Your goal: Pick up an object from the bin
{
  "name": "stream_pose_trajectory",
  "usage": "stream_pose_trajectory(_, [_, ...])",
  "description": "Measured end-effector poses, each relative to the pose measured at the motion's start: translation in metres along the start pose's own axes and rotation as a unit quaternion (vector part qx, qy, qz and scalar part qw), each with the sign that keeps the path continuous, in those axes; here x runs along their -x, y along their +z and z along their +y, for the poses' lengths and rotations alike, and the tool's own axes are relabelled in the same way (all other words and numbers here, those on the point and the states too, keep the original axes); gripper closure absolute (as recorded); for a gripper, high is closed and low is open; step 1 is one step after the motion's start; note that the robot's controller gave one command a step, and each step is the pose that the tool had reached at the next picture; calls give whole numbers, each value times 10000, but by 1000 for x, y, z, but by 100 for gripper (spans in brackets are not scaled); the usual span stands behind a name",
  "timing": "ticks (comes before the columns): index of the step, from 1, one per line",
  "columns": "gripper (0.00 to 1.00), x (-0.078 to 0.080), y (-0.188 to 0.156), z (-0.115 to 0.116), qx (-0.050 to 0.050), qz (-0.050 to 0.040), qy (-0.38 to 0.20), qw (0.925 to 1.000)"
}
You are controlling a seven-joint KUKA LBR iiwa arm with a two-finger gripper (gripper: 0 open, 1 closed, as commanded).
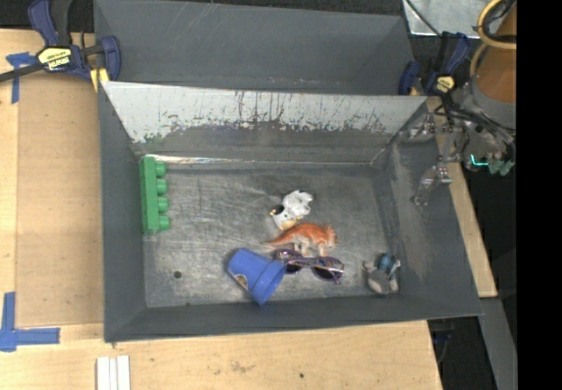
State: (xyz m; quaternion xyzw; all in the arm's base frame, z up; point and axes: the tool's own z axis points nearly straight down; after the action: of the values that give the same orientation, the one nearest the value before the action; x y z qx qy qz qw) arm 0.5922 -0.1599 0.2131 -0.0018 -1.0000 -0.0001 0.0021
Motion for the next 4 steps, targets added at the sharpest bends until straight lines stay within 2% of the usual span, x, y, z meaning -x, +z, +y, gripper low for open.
stream_pose_trajectory(1, [0, 2, -5, 1, -8, -43, -17, 10000])
stream_pose_trajectory(2, [0, -6, 51, 38, -12, -53, -582, 9983])
stream_pose_trajectory(3, [0, 14, 54, 99, -3, -42, -235, 9997])
stream_pose_trajectory(4, [0, -3, 53, 105, -5, -35, -1761, 9844])
